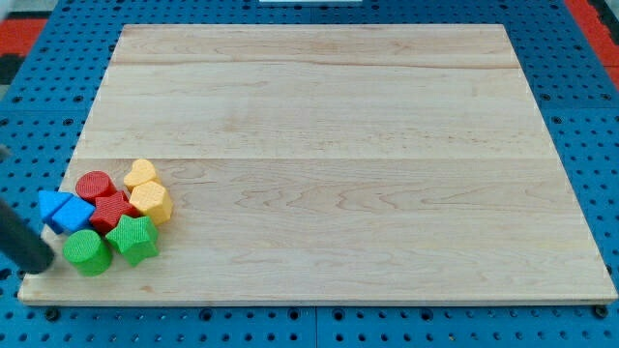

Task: Separate the green blocks from the group of blocks

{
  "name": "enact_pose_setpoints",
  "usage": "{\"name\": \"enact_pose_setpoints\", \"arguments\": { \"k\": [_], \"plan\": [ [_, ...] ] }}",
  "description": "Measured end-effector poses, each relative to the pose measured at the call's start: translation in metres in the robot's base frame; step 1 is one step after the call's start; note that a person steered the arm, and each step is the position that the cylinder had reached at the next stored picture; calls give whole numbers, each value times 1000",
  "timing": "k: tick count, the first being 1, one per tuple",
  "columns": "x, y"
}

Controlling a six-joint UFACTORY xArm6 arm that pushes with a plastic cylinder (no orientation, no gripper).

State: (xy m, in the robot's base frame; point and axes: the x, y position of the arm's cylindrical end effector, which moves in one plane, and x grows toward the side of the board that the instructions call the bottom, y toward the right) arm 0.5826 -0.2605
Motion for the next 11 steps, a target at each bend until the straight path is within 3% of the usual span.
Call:
{"name": "enact_pose_setpoints", "arguments": {
  "k": [1, 3, 5, 7, 10, 11],
  "plan": [
    [14, 32],
    [-39, 51],
    [-30, 63],
    [-44, 126],
    [-89, 174],
    [-130, 173]
  ]
}}
